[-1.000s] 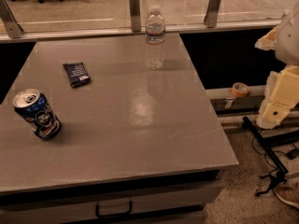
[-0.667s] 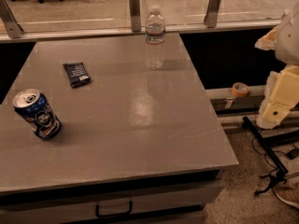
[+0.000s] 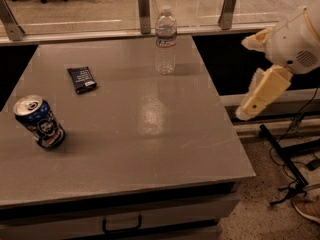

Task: Knock water bottle over

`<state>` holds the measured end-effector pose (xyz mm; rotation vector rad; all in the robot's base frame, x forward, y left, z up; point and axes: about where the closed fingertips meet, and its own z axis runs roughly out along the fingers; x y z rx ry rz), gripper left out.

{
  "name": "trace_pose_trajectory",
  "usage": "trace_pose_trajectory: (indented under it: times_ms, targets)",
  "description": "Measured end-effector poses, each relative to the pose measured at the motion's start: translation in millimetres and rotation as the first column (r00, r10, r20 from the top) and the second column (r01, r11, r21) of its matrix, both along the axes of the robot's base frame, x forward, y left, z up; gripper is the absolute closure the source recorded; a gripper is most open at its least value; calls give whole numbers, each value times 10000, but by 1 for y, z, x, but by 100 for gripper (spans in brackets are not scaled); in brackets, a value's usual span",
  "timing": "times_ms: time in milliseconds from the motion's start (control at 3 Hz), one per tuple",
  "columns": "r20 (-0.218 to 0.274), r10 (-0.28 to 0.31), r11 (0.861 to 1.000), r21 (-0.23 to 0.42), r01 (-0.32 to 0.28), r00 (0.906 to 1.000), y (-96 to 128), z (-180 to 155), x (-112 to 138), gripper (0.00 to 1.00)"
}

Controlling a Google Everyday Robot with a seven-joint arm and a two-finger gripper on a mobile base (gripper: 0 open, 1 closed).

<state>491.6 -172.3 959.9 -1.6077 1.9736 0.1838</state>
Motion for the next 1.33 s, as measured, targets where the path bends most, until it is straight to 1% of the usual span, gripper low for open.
trace_pose_trajectory:
  times_ms: [333, 667, 1000, 1333]
  targets:
    - [201, 634, 9756, 2095, -663, 9978, 44, -7, 42, 0]
    - [330, 1111, 9168, 3824, -1152, 9933, 86, -14, 78, 0]
    - [41, 690, 8362, 5452, -601, 9976, 111, -28, 113, 0]
    - [182, -385, 7796, 6260, 186, 9991, 110, -36, 147, 0]
